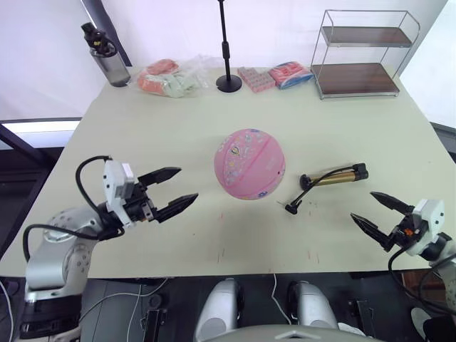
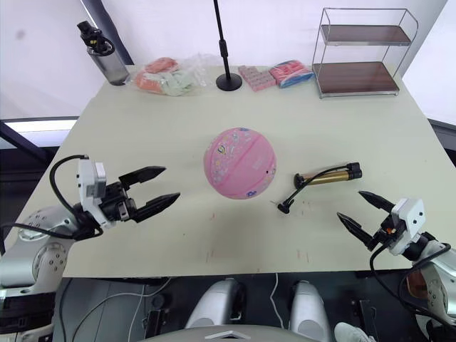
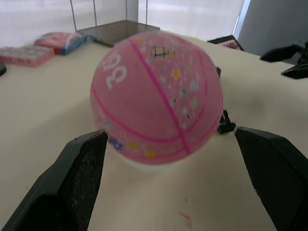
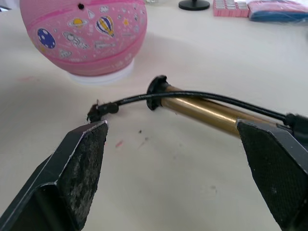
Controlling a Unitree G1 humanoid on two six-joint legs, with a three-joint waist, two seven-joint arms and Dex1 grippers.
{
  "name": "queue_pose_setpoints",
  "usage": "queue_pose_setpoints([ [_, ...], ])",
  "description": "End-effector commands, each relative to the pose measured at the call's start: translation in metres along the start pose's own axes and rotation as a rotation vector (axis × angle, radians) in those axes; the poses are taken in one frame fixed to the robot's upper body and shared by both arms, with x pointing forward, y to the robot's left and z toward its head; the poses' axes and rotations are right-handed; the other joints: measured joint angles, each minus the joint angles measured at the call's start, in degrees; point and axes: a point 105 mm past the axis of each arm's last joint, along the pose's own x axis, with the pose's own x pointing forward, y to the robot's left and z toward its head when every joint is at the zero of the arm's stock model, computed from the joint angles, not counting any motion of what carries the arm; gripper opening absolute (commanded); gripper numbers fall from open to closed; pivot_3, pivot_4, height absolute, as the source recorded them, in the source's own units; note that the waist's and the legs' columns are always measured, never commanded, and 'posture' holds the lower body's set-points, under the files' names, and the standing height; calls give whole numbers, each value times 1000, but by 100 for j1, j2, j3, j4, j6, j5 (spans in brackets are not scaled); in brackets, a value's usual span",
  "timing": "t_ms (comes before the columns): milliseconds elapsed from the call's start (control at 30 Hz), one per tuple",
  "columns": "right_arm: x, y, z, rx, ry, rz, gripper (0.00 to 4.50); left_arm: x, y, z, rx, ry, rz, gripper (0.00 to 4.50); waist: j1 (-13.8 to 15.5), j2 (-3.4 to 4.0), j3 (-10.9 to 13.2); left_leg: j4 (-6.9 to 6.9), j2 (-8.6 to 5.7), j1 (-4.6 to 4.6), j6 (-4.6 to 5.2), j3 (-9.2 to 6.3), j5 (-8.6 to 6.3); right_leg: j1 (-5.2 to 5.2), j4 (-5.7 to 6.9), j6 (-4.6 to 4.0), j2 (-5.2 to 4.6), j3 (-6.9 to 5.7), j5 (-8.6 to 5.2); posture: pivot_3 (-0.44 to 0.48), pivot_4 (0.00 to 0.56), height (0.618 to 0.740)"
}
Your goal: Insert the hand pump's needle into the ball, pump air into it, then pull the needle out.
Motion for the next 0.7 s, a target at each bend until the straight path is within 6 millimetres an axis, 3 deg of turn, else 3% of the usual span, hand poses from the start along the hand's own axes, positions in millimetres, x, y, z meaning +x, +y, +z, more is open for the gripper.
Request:
queue_pose_setpoints([
  [33,-17,-11,5,-49,-5,-29,4435,-11,-5,-4,26,9,2,4500,0,2,1,0,1,1,1,1,-1,-1,1,0,0,1,0,0,150,736],
  [300,-35,-18,-3,-59,43,-44,4435,-24,-10,-32,24,78,45,4500,2,2,0,0,12,2,18,0,-10,-2,3,-11,13,1,7,0,150,736],
  [433,-46,-24,-9,-60,81,-69,4435,-35,-3,-54,8,146,140,4500,1,6,-2,0,14,4,18,4,-11,-3,2,-13,16,6,7,0,150,736],
  [700,-58,-30,-11,-68,115,-82,4435,-54,6,-78,5,205,246,4500,2,5,-2,1,21,5,22,5,-13,-5,3,-15,22,8,9,0,150,736],
])
